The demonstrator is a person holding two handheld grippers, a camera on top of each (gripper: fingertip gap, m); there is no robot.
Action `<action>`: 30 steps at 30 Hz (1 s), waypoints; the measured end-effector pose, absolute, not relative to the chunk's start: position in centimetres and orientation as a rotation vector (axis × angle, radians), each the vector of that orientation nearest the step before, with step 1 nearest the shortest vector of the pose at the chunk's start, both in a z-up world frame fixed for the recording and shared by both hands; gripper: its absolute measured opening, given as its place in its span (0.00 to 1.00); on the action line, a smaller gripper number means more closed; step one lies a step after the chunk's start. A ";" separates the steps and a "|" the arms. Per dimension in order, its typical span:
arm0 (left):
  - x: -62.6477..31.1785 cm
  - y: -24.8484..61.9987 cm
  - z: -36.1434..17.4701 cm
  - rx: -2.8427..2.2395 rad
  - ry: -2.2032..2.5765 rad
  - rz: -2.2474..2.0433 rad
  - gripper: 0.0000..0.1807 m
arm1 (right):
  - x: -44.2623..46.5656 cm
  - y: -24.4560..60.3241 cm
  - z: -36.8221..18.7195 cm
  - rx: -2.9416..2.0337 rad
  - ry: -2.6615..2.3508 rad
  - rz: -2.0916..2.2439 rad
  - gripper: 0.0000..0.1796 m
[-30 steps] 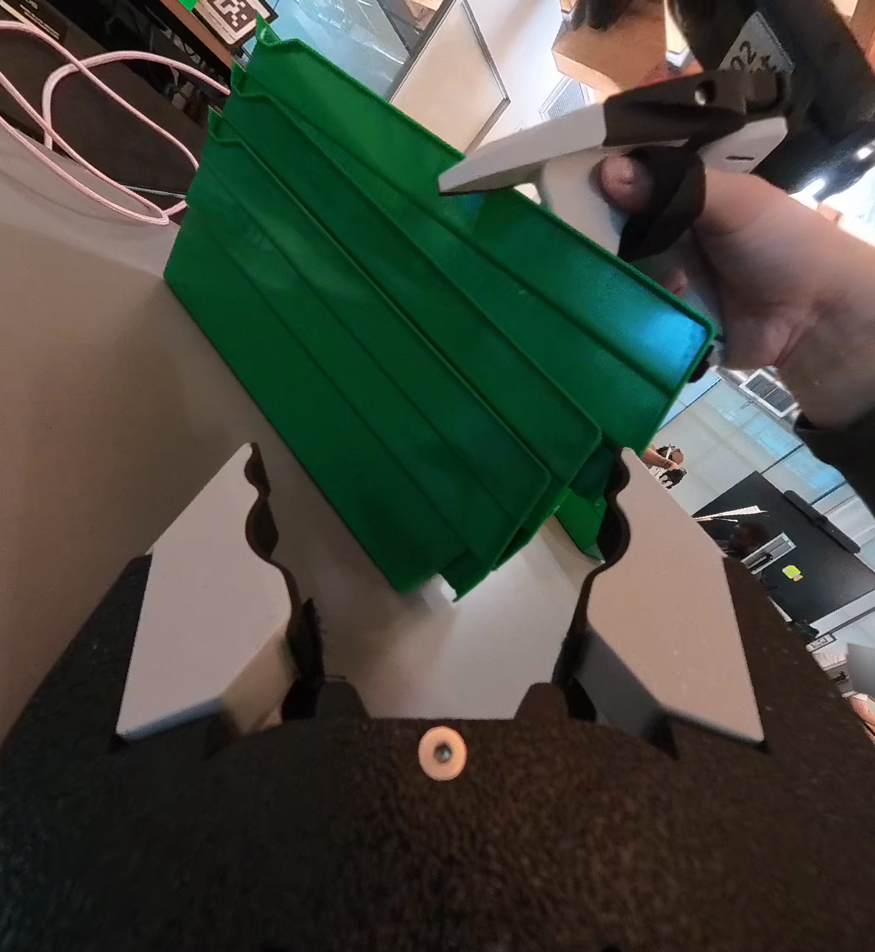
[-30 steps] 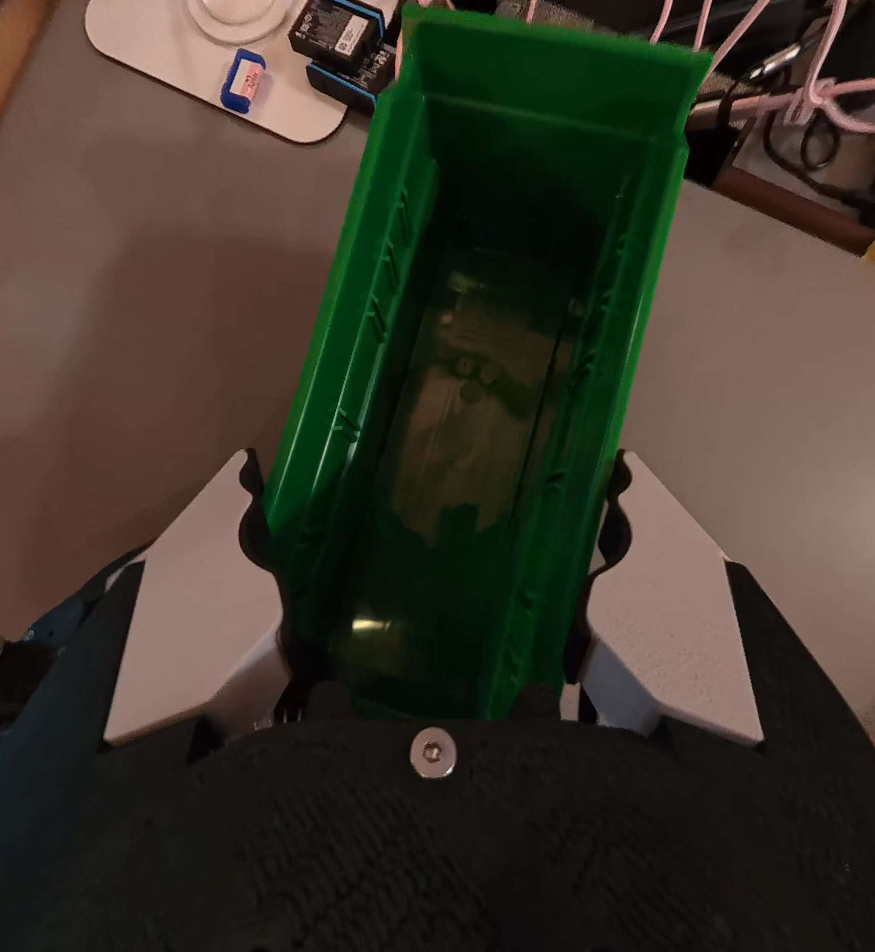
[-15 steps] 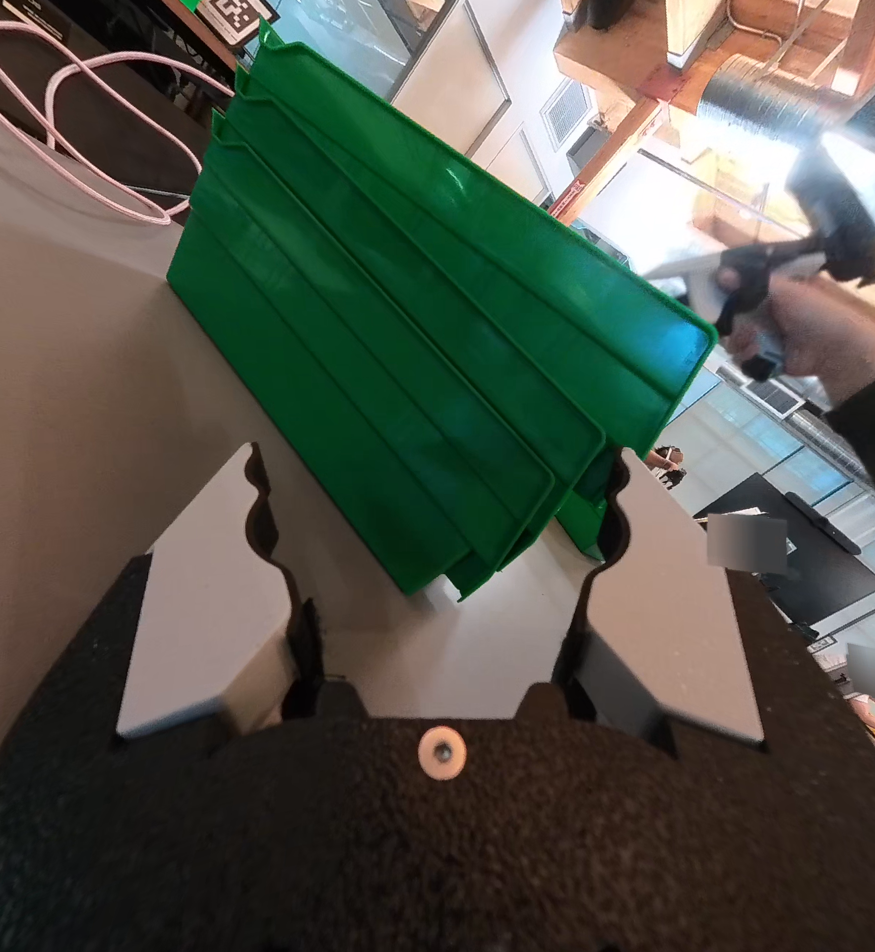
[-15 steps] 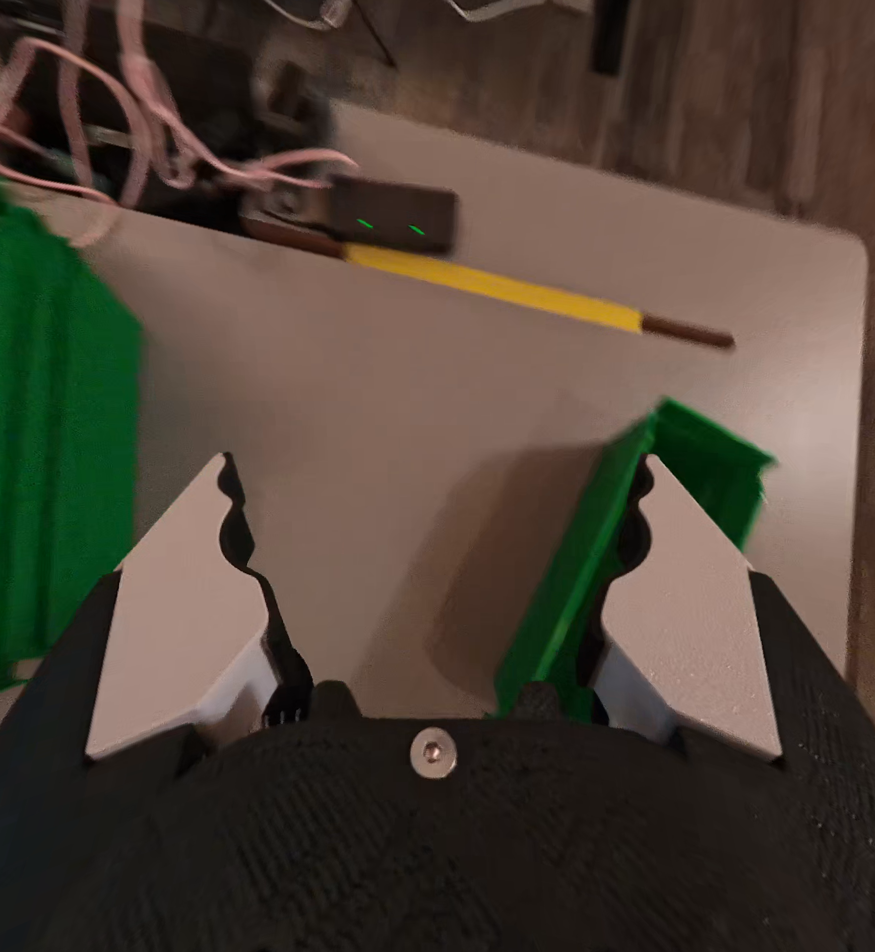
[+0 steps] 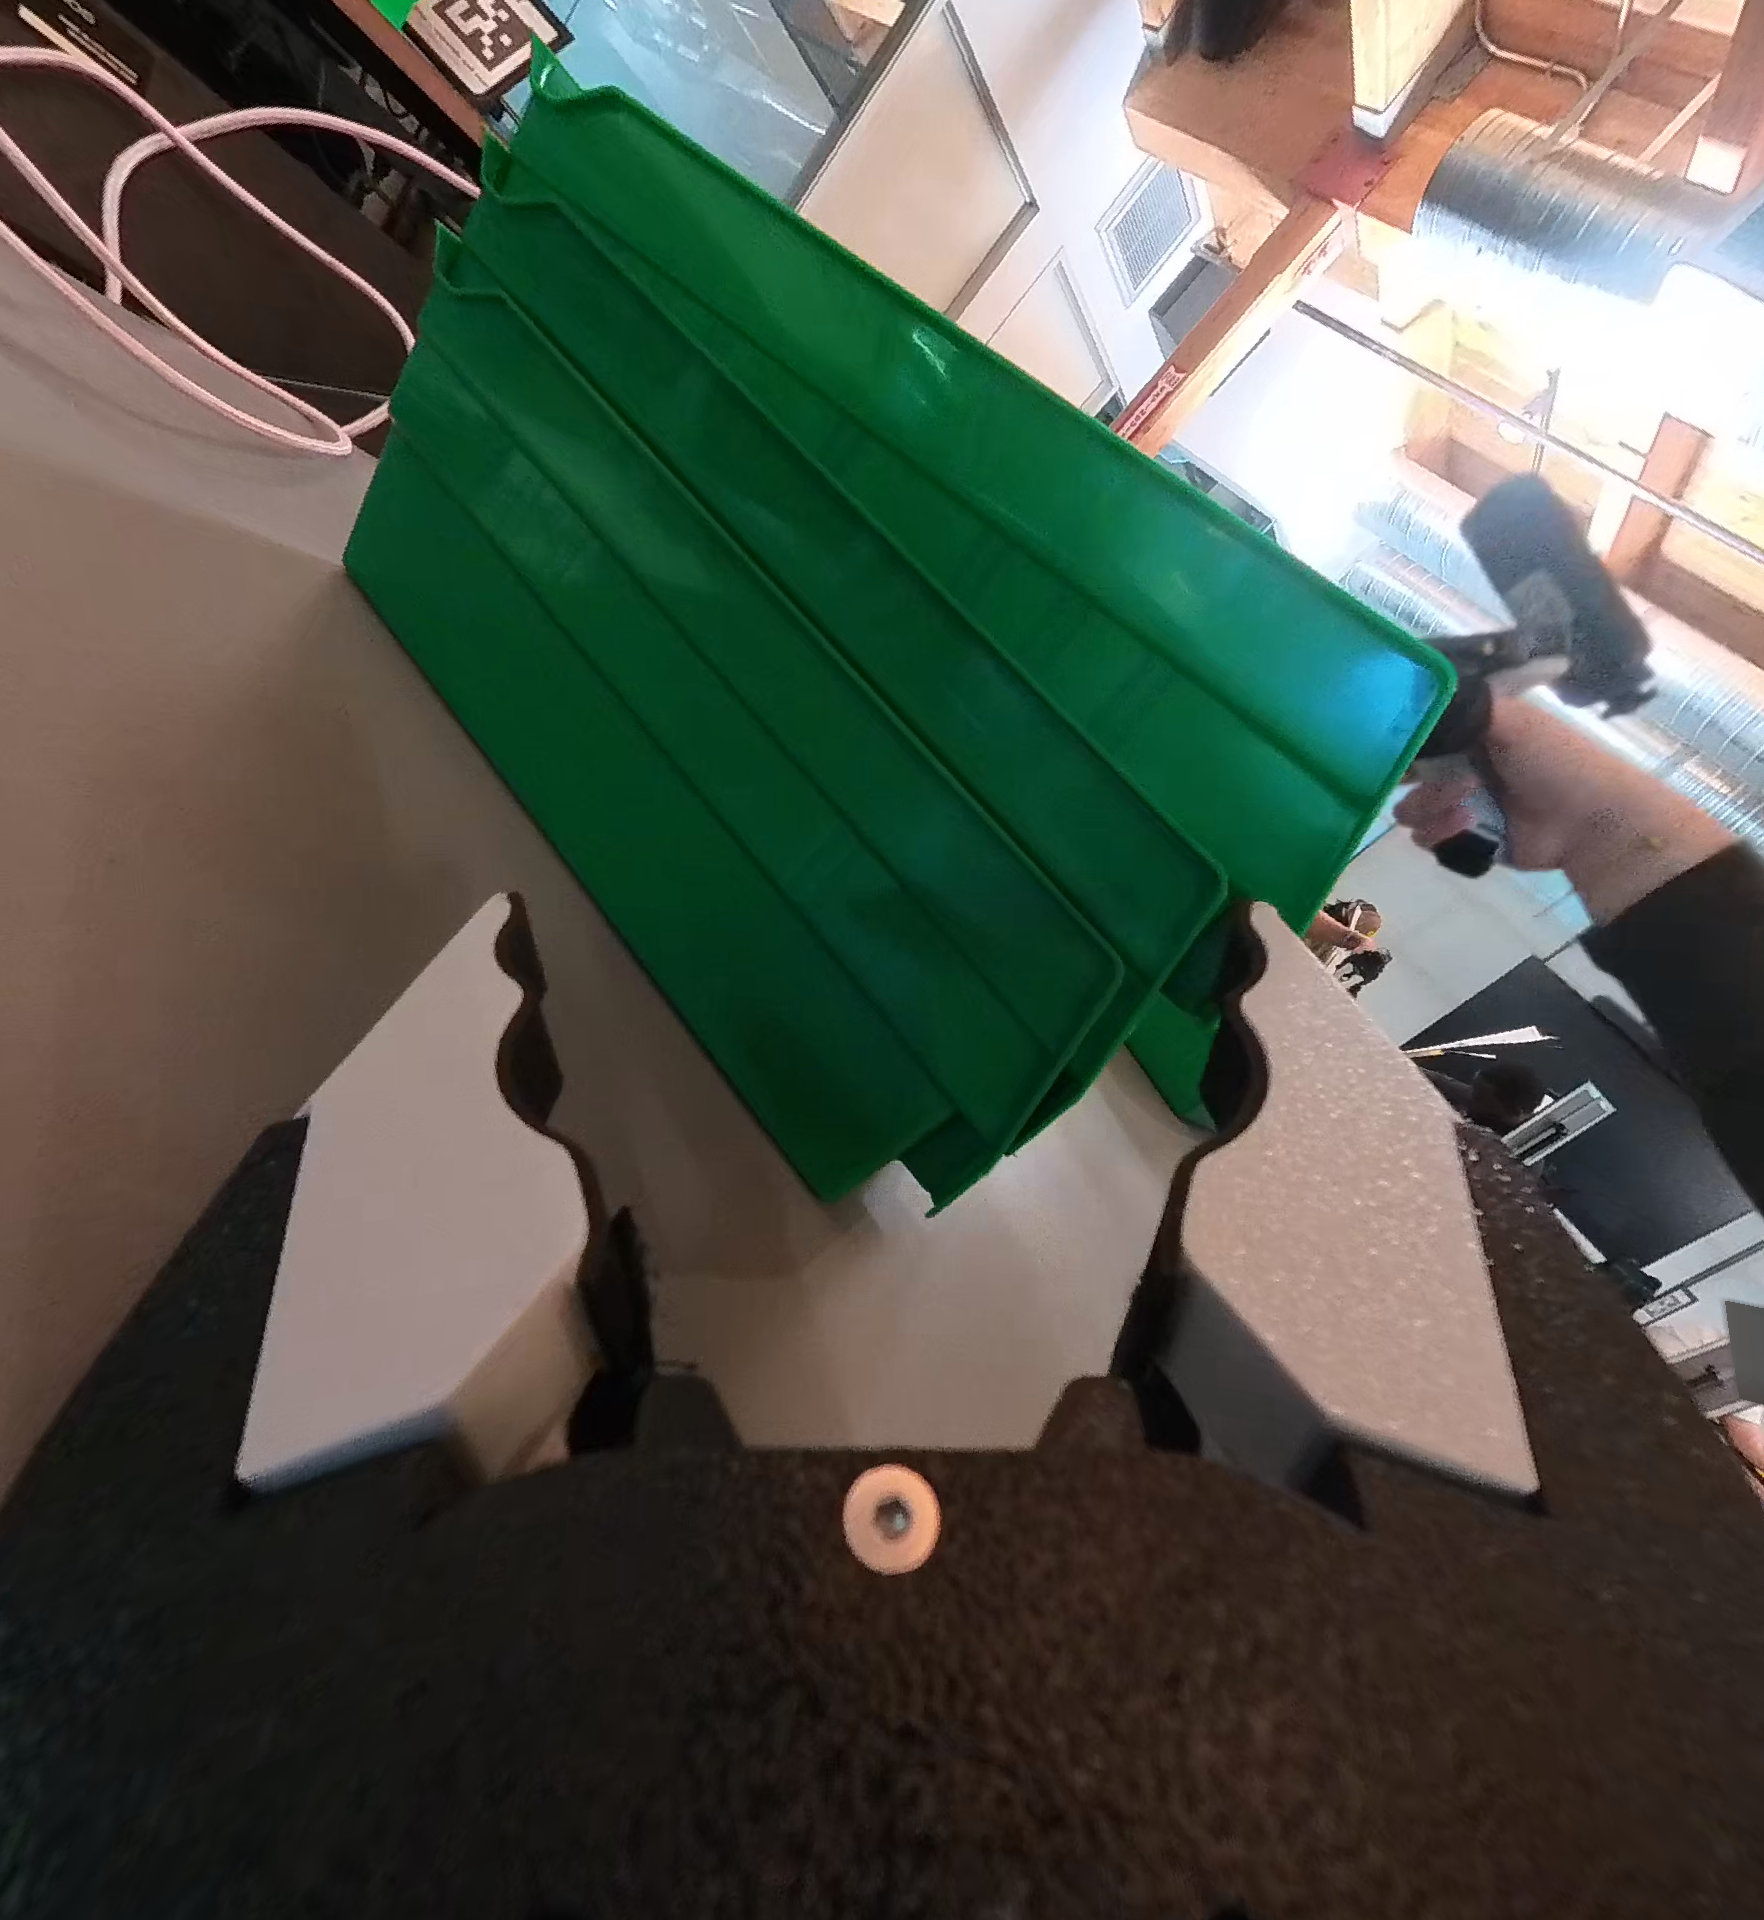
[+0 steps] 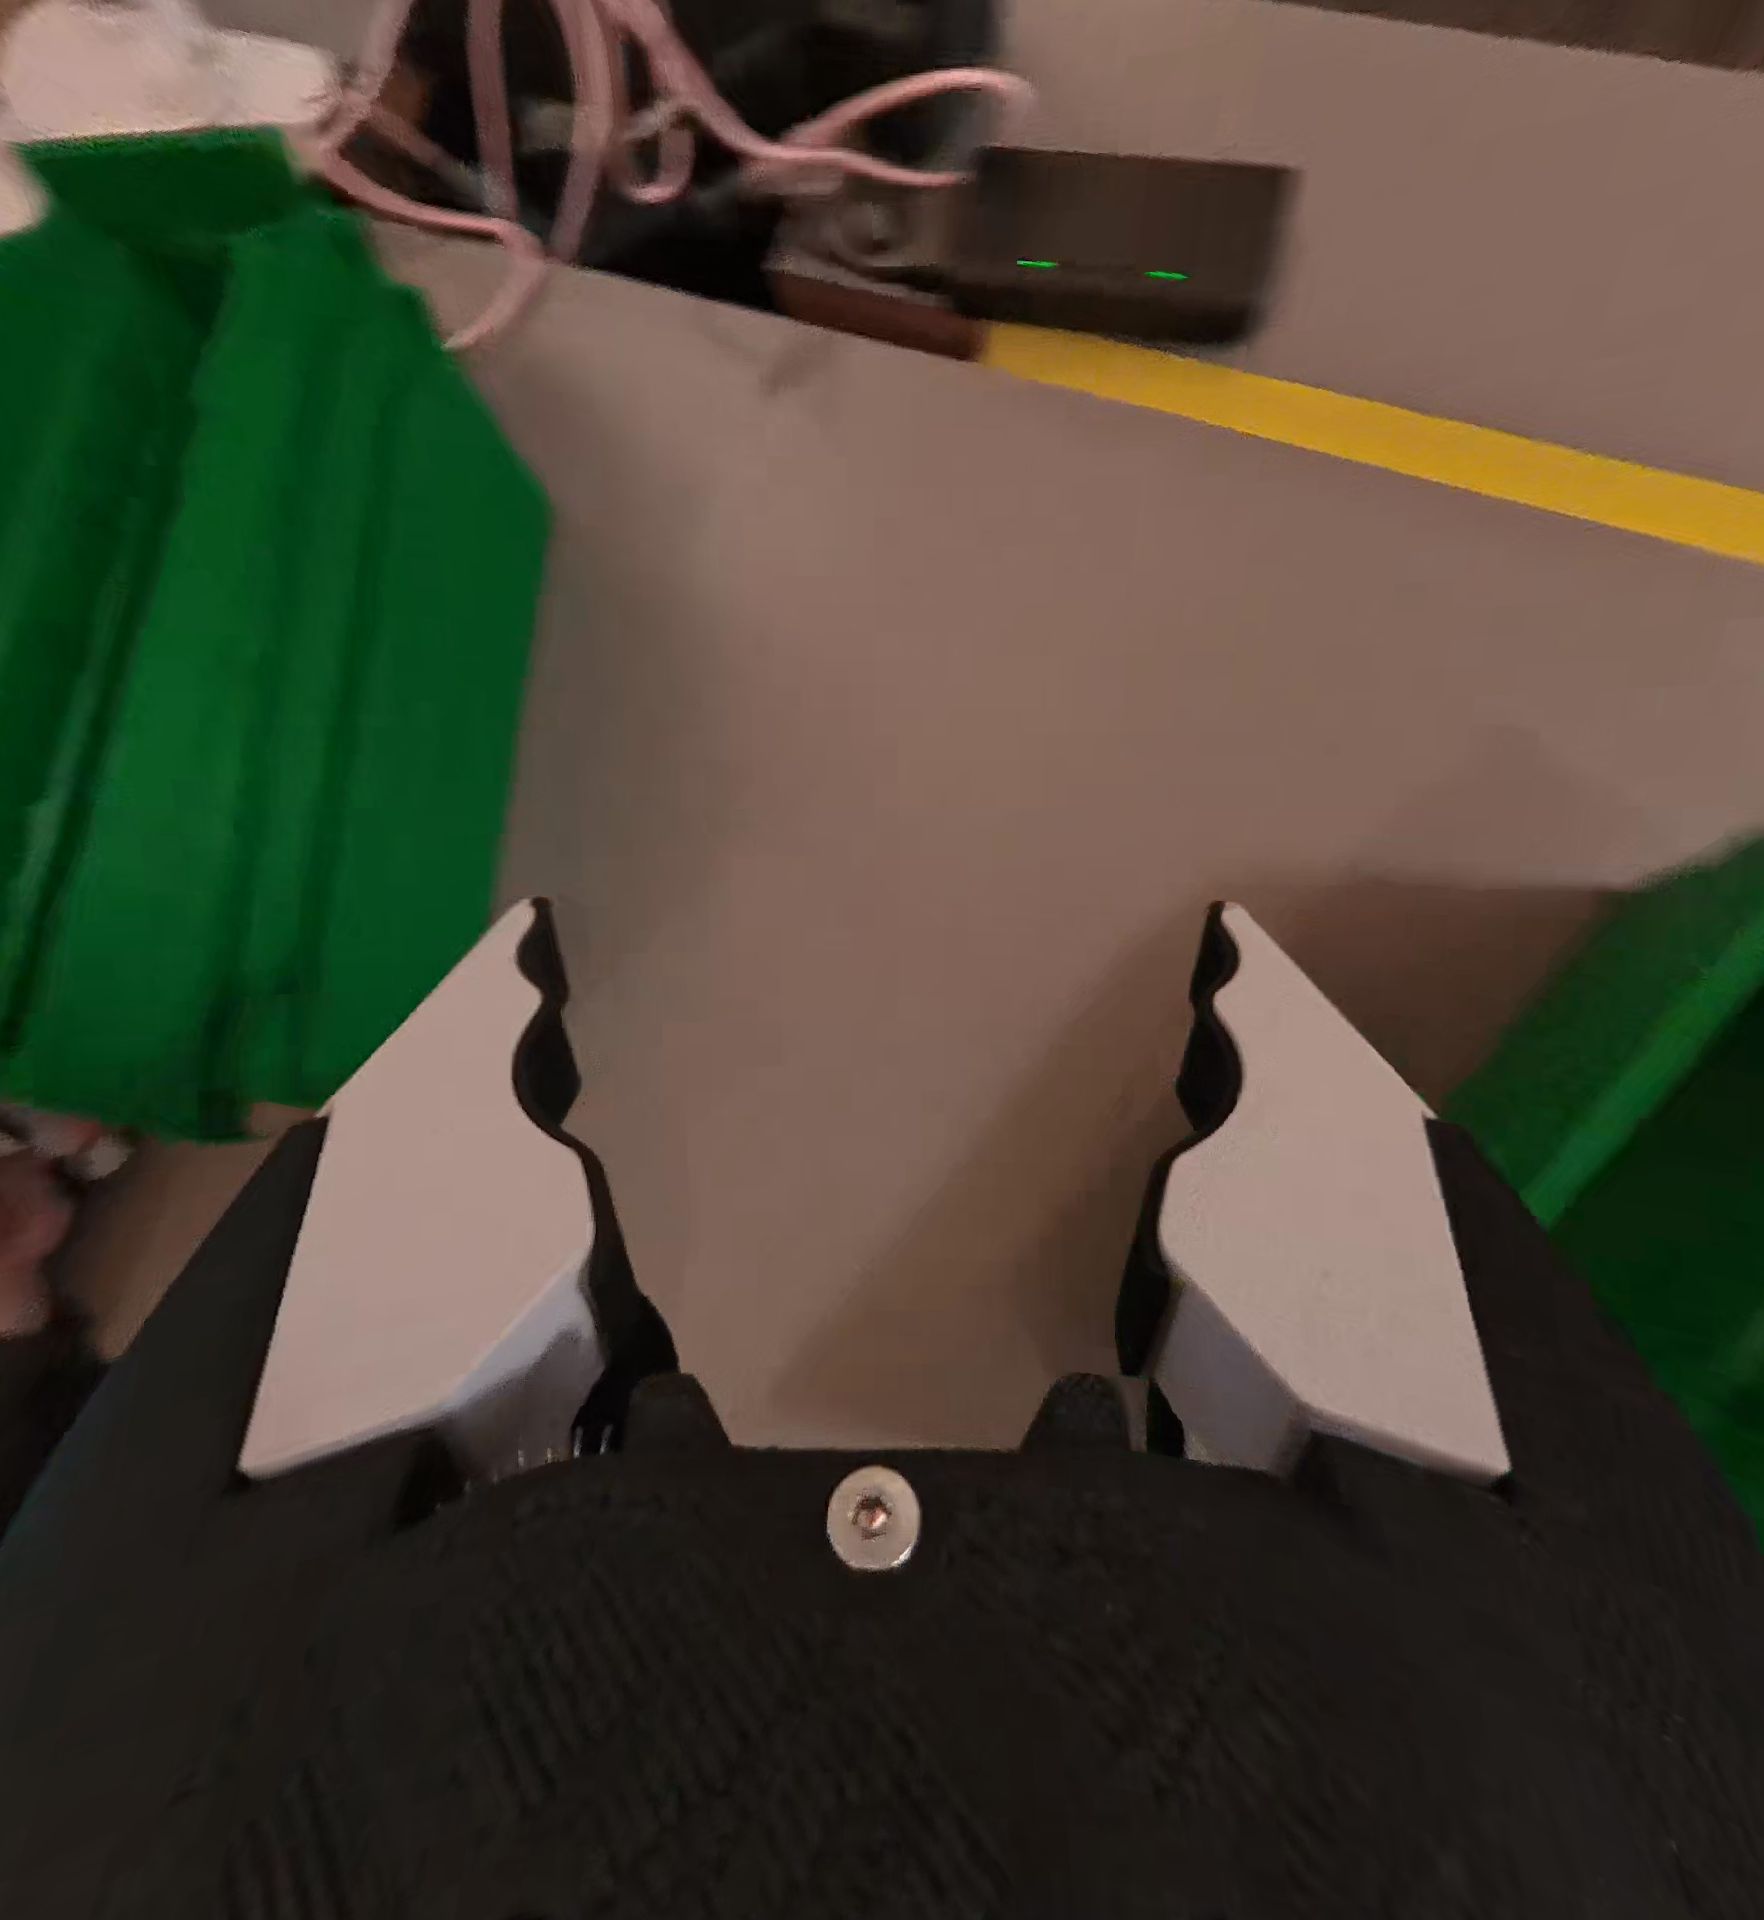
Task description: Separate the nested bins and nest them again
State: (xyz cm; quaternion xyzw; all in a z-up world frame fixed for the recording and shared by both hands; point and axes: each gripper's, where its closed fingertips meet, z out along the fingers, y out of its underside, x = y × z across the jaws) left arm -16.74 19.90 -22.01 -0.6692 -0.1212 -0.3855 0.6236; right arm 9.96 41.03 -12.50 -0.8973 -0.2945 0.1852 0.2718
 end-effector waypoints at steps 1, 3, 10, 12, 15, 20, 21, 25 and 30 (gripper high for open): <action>-16.7 19.9 -22.0 -1.535 -0.277 -0.885 0.70 | 7.5 39.8 -12.2 -2.404 -0.860 0.541 0.65; -16.7 19.9 -22.0 -1.534 -0.274 -0.884 0.70 | 2.8 37.1 -11.7 -2.388 -0.984 0.638 0.58; -16.6 19.8 -21.9 -1.532 -0.268 -0.886 0.70 | -7.3 32.0 -14.0 -2.405 -1.209 0.558 0.46; -16.6 19.8 -21.9 -1.532 -0.268 -0.887 0.70 | -8.1 32.2 -15.2 -2.417 -1.211 0.428 0.42; -16.6 19.8 -21.9 -1.531 -0.268 -0.890 0.70 | -9.1 31.4 -16.4 -2.453 -1.239 0.380 0.25; -16.6 19.8 -21.9 -1.531 -0.270 -0.895 0.70 | -10.1 32.0 -15.3 -2.385 -1.164 0.404 0.02; -16.6 19.8 -21.9 -1.531 -0.270 -0.895 0.70 | -10.4 32.0 -15.1 -2.385 -1.126 0.462 0.02; -16.6 19.8 -21.9 -1.533 -0.271 -0.894 0.70 | -10.4 33.0 -15.0 -2.334 -1.019 0.539 0.01; -16.6 19.8 -21.9 -1.533 -0.270 -0.891 0.70 | -10.5 33.5 -15.1 -2.283 -0.951 0.569 0.01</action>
